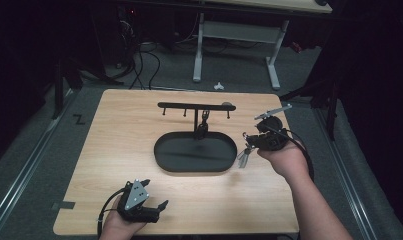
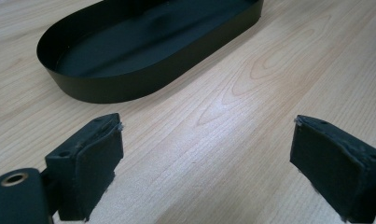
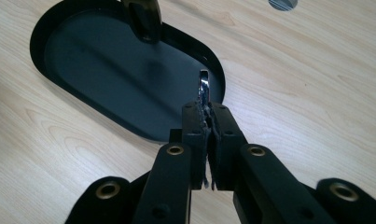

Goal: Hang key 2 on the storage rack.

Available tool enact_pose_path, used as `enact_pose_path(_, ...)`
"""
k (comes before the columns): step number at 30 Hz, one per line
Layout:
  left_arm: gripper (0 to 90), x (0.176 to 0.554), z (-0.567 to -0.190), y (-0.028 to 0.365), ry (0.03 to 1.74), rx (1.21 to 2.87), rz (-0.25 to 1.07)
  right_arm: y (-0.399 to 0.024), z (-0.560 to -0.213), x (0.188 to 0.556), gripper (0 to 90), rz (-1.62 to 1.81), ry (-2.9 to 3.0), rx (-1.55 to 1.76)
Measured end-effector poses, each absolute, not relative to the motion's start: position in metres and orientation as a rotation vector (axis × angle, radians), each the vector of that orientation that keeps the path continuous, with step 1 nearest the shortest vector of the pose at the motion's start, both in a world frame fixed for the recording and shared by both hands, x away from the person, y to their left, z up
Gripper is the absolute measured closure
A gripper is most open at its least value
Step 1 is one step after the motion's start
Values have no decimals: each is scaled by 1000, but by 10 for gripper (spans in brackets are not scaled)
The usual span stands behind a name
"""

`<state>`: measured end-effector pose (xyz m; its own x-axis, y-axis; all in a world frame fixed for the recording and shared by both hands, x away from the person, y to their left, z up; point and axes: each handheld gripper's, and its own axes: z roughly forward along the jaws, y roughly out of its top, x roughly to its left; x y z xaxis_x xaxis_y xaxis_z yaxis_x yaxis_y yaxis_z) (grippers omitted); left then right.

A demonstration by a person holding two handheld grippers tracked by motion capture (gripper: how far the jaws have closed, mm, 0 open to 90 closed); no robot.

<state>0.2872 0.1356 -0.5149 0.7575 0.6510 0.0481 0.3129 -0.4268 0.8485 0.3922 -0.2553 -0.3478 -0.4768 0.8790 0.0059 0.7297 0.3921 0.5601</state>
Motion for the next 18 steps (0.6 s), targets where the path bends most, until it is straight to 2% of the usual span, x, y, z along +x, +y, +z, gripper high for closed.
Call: enact_pose_path(18,100,288,-515,136,724,2035,464,-225,-338,412,869,750,2384,1355)
